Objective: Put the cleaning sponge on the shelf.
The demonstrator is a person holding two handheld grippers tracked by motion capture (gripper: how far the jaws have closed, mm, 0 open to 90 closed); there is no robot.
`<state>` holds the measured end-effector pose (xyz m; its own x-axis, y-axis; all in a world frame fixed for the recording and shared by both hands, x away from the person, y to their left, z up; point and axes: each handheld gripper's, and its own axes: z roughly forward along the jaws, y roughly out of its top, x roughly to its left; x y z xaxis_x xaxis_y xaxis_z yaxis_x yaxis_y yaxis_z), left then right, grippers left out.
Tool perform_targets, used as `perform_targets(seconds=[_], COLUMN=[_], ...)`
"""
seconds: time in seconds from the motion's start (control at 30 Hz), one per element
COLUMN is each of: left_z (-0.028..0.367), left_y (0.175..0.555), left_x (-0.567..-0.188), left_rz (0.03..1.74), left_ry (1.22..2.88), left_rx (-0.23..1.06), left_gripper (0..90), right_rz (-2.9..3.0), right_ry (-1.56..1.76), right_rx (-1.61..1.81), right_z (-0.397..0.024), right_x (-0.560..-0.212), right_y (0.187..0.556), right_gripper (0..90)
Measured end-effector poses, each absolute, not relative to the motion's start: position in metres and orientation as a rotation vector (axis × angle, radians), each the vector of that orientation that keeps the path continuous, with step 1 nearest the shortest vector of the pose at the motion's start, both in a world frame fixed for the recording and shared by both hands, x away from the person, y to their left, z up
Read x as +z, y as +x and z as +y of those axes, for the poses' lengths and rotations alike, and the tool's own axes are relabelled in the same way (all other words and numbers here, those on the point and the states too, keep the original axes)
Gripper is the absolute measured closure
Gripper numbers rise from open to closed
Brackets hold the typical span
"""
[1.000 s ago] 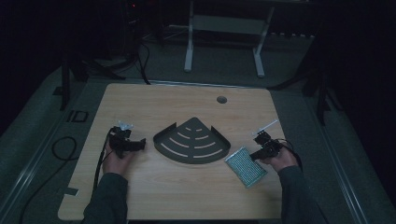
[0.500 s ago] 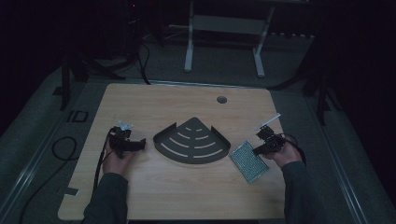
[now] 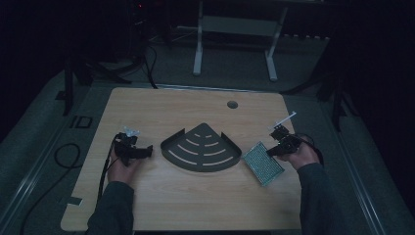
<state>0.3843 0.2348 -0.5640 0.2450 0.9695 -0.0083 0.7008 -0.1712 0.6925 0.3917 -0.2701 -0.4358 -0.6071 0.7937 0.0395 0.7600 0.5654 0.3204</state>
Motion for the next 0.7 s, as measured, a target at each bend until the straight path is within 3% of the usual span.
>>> perform_targets(seconds=[0.7], left_z=[0.235], left_y=[0.384], left_x=[-0.564], left_rz=[1.518], left_ry=[1.943], left_rx=[0.602], left_gripper=[5.2], right_rz=[2.651], right_ry=[1.291], right_rx=[0.498], right_z=[-0.261], right_x=[-0.402], right_y=[0.402], right_gripper=[89.8])
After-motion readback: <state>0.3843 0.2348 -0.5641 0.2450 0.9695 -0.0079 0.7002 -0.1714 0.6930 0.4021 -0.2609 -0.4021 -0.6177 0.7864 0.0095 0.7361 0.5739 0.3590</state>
